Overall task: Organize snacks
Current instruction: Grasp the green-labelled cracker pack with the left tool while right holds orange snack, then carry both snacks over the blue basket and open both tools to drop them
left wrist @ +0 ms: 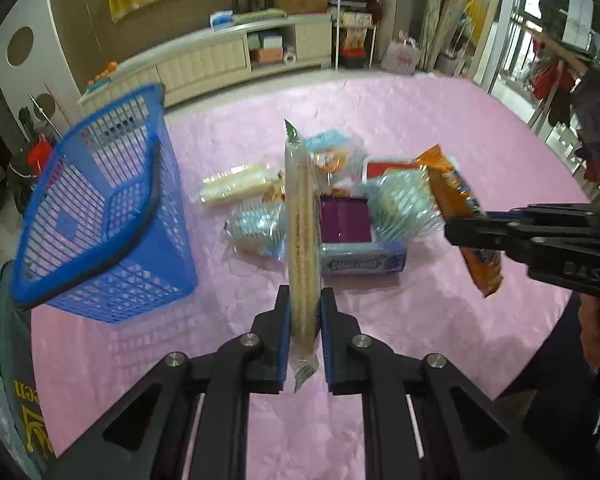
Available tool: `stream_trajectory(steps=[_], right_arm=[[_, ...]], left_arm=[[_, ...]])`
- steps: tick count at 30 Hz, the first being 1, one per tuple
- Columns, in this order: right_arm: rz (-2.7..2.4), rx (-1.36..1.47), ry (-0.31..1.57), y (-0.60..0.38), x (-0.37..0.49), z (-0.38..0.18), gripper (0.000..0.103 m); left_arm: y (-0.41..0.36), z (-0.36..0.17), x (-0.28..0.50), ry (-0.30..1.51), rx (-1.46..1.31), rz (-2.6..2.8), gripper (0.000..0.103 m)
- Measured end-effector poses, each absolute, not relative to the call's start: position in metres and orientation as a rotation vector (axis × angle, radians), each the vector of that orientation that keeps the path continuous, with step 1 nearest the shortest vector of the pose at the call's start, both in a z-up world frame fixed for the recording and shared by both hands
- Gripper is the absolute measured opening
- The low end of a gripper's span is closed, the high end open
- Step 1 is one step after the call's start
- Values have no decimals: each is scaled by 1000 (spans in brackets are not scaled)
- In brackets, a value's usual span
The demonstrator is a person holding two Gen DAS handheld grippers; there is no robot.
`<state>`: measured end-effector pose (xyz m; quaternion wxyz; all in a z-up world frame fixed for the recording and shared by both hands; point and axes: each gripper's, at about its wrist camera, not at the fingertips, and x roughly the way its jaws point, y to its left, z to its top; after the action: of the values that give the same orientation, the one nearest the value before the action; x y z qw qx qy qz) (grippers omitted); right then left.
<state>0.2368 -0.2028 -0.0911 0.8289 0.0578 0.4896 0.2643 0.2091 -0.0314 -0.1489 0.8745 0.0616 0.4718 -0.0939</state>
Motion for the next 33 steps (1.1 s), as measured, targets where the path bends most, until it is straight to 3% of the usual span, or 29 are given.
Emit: stream_trajectory(steps=[19,33], right_arm=[[665,14,940,-134,230,-3,18],[756,-68,935,-39,265,19,18]], left_arm=[[38,-53,168,784,100,-116,12],[105,-41,194,774,71,-8,12]])
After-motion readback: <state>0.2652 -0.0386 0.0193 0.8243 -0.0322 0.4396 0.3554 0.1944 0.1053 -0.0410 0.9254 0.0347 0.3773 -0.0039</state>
